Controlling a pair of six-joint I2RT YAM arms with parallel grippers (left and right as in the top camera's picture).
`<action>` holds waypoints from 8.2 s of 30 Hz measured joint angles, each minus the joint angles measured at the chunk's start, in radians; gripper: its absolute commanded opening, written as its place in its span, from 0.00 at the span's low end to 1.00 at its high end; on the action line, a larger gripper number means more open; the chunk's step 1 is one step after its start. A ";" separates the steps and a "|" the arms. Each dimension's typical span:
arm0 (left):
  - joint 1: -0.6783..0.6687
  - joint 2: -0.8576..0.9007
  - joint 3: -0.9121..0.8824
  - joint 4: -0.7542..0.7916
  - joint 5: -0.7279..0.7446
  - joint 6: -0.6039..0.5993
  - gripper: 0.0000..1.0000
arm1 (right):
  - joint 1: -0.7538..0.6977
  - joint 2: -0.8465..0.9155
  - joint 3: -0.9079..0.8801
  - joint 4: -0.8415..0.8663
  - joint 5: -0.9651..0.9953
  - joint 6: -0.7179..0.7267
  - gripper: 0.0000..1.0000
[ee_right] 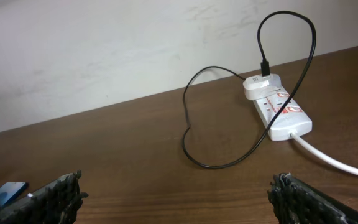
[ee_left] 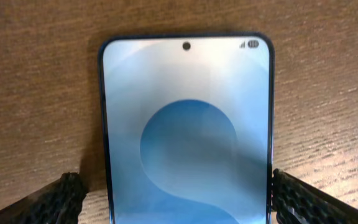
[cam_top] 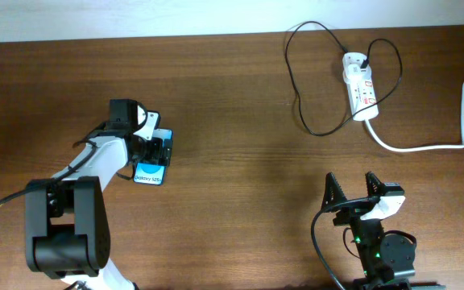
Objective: Plug charger to phone and switch on socket
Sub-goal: 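Lower the left gripper onto the phone's top edge, then close the left gripper on the phone's top edge, then lift the phone with the left gripper and tilt it upright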
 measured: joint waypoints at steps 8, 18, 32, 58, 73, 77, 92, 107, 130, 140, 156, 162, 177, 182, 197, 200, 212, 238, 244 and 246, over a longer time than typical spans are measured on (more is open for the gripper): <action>0.000 0.000 0.003 -0.013 -0.003 0.000 0.99 | 0.000 0.000 0.000 0.000 0.000 -0.001 0.98; -0.010 0.000 0.006 -0.029 -0.016 0.003 0.99 | 0.000 0.000 0.000 0.000 0.000 0.000 0.98; -0.048 -0.001 0.000 -0.033 -0.054 0.003 0.99 | 0.000 0.000 0.000 0.000 0.000 0.000 0.98; -0.049 -0.029 -0.060 0.032 -0.055 -0.002 0.99 | 0.000 0.000 0.000 0.000 0.000 0.000 0.98; -0.049 -0.031 -0.060 0.025 -0.056 -0.002 0.99 | 0.000 0.000 0.000 0.000 0.000 0.000 0.98; -0.049 -0.031 -0.060 0.024 -0.057 -0.002 0.99 | 0.000 0.000 0.000 0.000 0.000 0.000 0.98; -0.049 -0.033 -0.060 0.010 -0.060 -0.005 0.99 | 0.000 0.000 0.000 0.000 0.000 0.000 0.98; -0.049 -0.040 -0.073 0.035 -0.059 -0.005 1.00 | 0.000 0.000 0.000 0.000 0.000 0.000 0.98; -0.050 -0.040 -0.076 0.051 -0.058 -0.006 0.78 | 0.000 0.000 0.000 0.000 0.000 -0.001 0.98; -0.051 -0.040 -0.076 0.042 -0.059 -0.016 0.67 | 0.000 0.000 0.000 0.000 0.000 0.000 0.99; -0.051 -0.032 -0.027 -0.078 -0.058 -0.016 0.63 | 0.000 0.000 0.000 0.000 0.000 0.000 0.98; -0.051 -0.034 -0.013 -0.116 -0.036 -0.017 0.63 | 0.000 0.000 0.000 0.000 0.000 0.000 0.98; -0.053 -0.237 -0.013 -0.153 0.084 -0.094 0.58 | 0.000 0.000 0.000 0.000 0.000 0.000 0.98; -0.082 -0.264 -0.013 -0.155 0.108 -0.119 0.59 | 0.000 0.000 0.000 0.000 0.000 0.000 0.98; -0.315 -0.277 -0.013 -0.160 0.138 -0.281 0.58 | 0.000 0.000 0.000 0.000 0.000 0.000 0.98; -0.344 -0.277 -0.013 -0.160 0.157 -0.331 0.57 | 0.000 0.000 0.000 0.000 0.000 0.000 0.98; -0.370 -0.277 -0.011 -0.160 0.317 -0.531 0.57 | 0.000 0.000 0.000 0.000 0.000 0.000 0.98; -0.370 -0.277 -0.007 -0.189 0.435 -0.675 0.52 | 0.000 0.000 0.000 0.000 0.000 0.000 0.98; -0.370 -0.277 -0.007 -0.189 0.439 -0.697 0.51 | 0.000 0.000 0.000 0.000 0.000 0.000 0.98; -0.370 -0.277 -0.007 -0.189 0.421 -0.698 0.52 | 0.000 0.000 0.000 0.000 0.000 0.000 0.98</action>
